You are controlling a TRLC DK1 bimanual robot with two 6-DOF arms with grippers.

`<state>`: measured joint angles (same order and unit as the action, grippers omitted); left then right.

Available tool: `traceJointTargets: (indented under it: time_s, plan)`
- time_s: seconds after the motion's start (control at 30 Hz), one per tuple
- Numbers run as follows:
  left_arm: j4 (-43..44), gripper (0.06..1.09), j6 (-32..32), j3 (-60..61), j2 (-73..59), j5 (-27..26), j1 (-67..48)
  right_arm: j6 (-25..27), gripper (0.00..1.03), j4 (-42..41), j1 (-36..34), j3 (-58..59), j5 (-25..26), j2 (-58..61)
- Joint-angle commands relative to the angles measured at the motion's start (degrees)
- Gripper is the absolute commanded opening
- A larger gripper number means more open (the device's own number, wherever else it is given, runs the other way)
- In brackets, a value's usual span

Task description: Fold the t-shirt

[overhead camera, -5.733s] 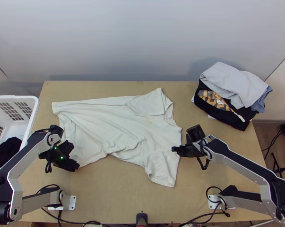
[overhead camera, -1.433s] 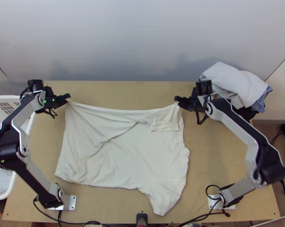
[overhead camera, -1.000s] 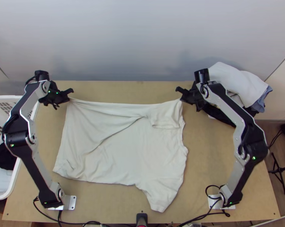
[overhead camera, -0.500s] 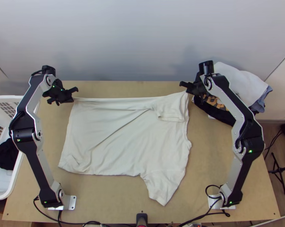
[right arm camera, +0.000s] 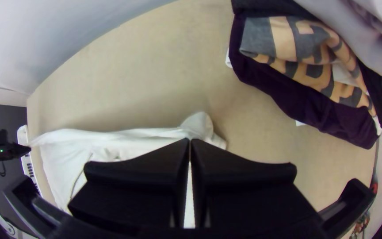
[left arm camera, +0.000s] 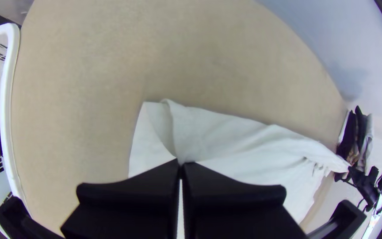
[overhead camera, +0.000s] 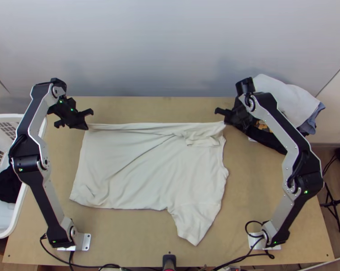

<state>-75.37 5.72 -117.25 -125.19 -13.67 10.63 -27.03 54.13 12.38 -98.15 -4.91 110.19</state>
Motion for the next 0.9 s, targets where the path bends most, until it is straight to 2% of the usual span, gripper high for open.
traceJointTargets:
  time_s: [0.0, 0.17, 0.4, 0.53, 0.77, 0.8, 0.83, 0.87]
  plan:
    - [-2.8, 0.09, -3.8, -0.2, 1.0, -0.3, 1.7, -1.4, 0.03, 5.5, 0.2, 3.4, 0.9, -2.6]
    - [-3.7, 0.09, -5.6, 1.9, 1.3, -0.3, 2.9, -1.3, 0.03, 9.1, 0.1, 5.6, 1.1, -3.8]
    - [-3.2, 0.09, -7.6, 9.2, 4.3, -0.4, 3.3, -1.5, 0.03, 9.1, -0.3, 13.2, 1.7, -9.0]
    - [-0.8, 0.09, -7.6, 15.6, 7.1, -2.4, 3.1, -1.7, 0.03, 5.0, -0.3, 20.7, 1.3, -13.3]
    - [8.3, 0.1, -7.2, 28.2, 11.5, -2.6, 1.9, -3.0, 0.03, -0.3, 1.4, 29.2, 1.3, -16.1]
    - [9.6, 0.1, -7.2, 28.7, 11.5, -2.5, 2.0, -3.1, 0.06, -0.7, 1.4, 29.6, 1.3, -16.0]
    - [9.9, 0.1, -7.3, 28.8, 11.5, -2.5, 2.3, -3.0, 0.19, -0.7, 1.4, 29.9, 1.3, -15.8]
    - [10.0, 0.17, -7.3, 28.8, 11.5, -2.1, 2.6, -3.1, 0.39, -0.7, 1.5, 30.4, 1.3, -15.9]
